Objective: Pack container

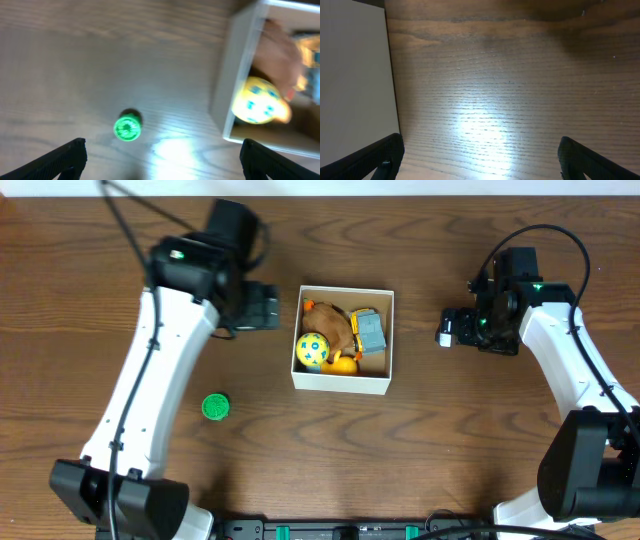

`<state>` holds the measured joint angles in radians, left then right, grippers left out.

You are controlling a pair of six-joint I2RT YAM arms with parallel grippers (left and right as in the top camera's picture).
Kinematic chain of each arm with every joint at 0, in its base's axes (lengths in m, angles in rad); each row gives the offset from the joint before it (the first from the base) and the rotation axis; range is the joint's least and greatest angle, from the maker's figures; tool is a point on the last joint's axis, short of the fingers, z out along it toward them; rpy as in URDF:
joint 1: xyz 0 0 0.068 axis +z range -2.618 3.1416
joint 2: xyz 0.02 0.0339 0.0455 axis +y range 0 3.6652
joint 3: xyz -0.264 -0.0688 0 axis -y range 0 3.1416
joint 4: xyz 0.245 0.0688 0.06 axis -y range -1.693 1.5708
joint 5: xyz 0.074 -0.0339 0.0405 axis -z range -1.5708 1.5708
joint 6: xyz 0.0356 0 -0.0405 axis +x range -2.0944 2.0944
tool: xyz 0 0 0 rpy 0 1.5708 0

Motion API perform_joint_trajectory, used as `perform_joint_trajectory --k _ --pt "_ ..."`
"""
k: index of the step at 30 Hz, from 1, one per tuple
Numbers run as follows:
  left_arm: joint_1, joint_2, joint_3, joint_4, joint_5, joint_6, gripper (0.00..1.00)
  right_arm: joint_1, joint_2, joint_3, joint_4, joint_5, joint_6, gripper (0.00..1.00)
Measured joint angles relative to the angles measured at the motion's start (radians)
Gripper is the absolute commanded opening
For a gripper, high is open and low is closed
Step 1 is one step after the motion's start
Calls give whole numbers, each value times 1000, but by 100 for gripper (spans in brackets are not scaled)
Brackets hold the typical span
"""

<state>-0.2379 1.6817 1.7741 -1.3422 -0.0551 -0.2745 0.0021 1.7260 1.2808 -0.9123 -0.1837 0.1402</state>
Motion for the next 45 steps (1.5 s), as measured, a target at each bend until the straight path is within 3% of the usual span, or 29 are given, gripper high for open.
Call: perform_joint_trajectory --k 6,11,15,21,28,45 --pt "80 8 -47 3 65 -11 84 0 0 0 1 0 0 99" --pt "12 9 -48 26 97 -6 24 0 0 0 2 0 0 99" --pt "-81 9 -48 85 109 3 7 0 0 0 2 0 0 99" --pt "-188 50 -48 150 119 10 6 0 0 0 3 0 0 99" --pt "-258 217 -50 178 121 11 6 0 0 0 3 0 0 99" --pt "-258 471 -23 232 256 13 6 0 0 0 3 0 0 99"
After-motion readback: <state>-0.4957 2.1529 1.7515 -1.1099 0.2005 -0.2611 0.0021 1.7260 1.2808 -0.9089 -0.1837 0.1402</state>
